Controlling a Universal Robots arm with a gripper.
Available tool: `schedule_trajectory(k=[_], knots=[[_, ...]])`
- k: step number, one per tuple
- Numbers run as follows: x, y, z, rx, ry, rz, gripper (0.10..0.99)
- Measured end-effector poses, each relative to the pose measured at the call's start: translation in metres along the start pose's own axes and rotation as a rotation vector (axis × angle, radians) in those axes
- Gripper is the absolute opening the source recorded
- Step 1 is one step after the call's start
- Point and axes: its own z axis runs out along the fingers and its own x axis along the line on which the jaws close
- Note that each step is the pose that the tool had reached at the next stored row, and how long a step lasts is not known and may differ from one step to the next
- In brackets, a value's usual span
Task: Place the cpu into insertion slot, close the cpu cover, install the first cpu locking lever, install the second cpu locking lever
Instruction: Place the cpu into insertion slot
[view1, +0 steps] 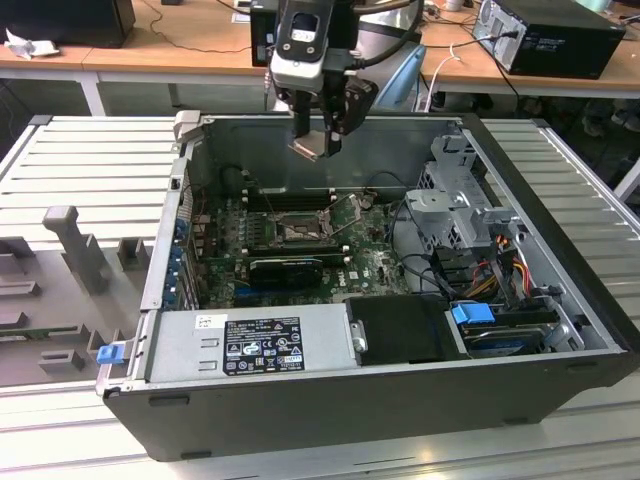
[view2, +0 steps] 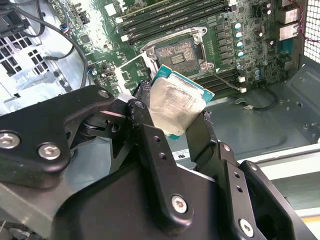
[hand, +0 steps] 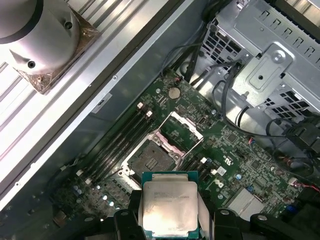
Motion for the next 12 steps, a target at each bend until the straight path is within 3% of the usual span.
schedule_trajectory(k=[12], knots=[[0.0,-0.0001,0.0008,-0.002,-0.0091,0.103,0.529]])
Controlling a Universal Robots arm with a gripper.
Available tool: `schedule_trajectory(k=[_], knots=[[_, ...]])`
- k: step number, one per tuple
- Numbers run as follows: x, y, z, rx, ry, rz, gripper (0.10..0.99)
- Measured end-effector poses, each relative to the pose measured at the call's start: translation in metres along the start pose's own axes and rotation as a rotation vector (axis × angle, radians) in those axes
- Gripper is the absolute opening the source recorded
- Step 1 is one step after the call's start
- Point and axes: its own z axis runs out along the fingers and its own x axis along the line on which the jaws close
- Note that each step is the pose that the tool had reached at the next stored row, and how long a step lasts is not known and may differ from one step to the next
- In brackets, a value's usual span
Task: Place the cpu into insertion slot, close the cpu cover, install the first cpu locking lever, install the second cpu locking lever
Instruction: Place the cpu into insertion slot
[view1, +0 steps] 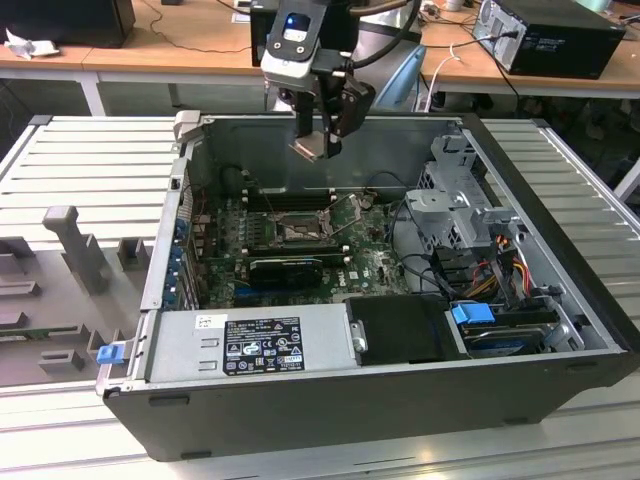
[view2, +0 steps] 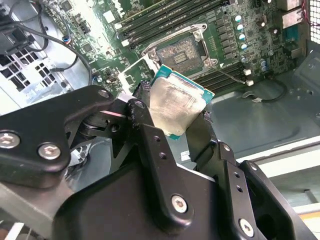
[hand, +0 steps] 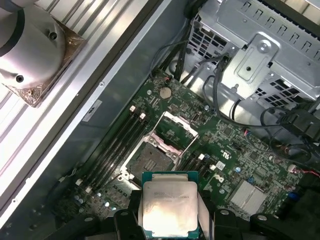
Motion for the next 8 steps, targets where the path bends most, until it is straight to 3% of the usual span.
schedule_trajectory(k=[8], knots=[[-0.0001,0.0,0.0015,-0.001,-0.0081,0.08,0.529]])
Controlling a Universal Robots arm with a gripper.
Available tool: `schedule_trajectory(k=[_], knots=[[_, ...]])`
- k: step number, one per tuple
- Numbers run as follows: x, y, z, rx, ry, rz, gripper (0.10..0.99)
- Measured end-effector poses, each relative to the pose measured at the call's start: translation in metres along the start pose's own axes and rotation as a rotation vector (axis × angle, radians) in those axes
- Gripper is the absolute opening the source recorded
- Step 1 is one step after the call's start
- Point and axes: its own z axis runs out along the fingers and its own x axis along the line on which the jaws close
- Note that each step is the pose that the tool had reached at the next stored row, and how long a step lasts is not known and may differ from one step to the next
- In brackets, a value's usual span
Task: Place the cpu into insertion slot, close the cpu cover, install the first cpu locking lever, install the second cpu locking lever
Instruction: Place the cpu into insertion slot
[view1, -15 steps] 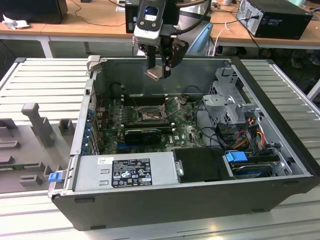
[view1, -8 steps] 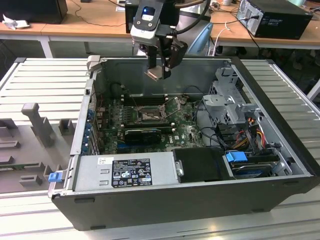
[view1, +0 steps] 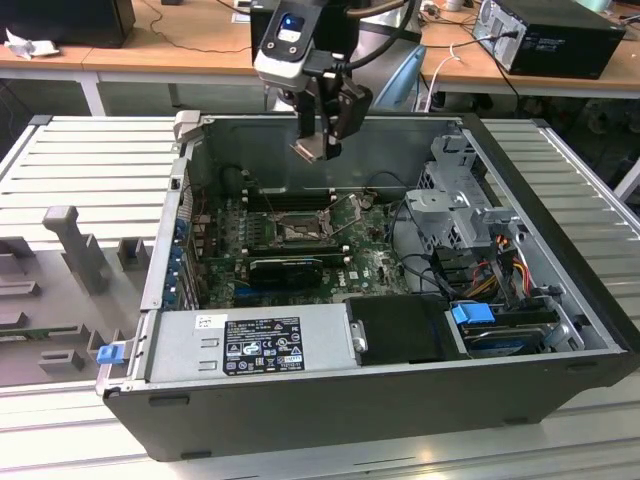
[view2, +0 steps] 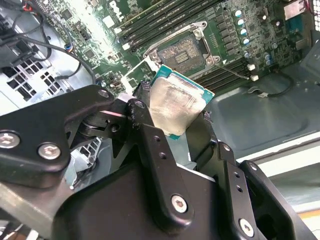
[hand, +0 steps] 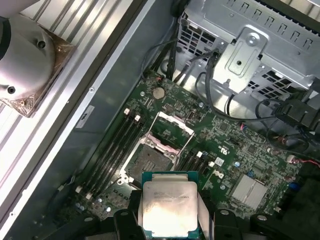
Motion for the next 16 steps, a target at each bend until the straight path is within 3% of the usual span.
schedule_trajectory(k=[16], knots=[[-0.0001,-0.0002,0.0022,-0.003,-0.014,0.154,0.529]])
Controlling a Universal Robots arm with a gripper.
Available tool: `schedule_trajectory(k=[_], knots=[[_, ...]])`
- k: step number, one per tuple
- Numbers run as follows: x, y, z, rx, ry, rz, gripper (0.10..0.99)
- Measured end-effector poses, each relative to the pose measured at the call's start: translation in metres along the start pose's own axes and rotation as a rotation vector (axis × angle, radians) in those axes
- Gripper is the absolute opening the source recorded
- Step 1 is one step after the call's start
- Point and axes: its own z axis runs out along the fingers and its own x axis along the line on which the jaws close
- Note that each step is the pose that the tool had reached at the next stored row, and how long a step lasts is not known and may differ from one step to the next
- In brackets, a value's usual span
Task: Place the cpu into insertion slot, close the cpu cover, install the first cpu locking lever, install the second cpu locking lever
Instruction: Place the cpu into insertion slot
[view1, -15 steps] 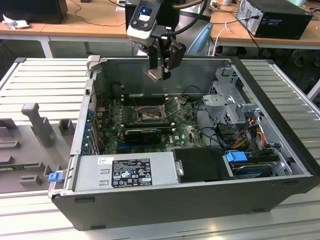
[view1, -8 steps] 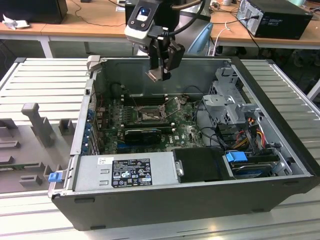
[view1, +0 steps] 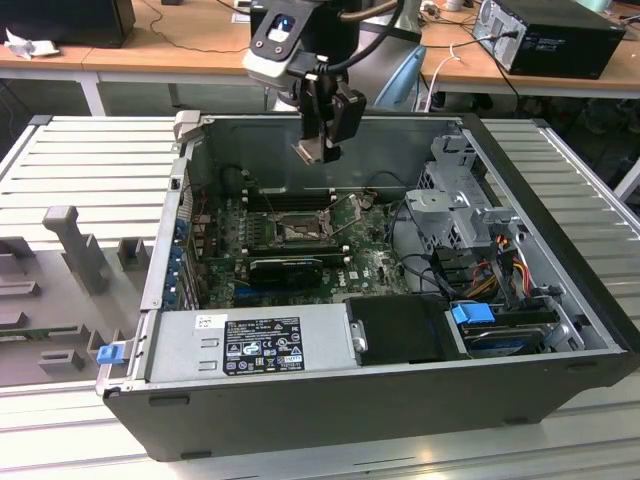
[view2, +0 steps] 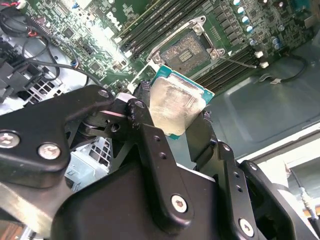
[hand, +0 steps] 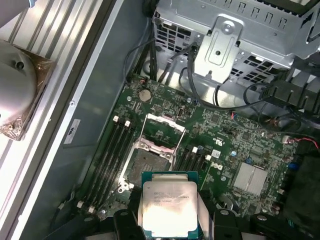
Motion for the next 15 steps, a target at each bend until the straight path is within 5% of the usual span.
schedule_trajectory(k=[9,15], knots=[[0.0,-0.0002,0.0021,-0.002,-0.0145,0.136,0.529],[-0.0001,-0.0004,0.0055,-0.003,-0.0176,0.17,0.529]])
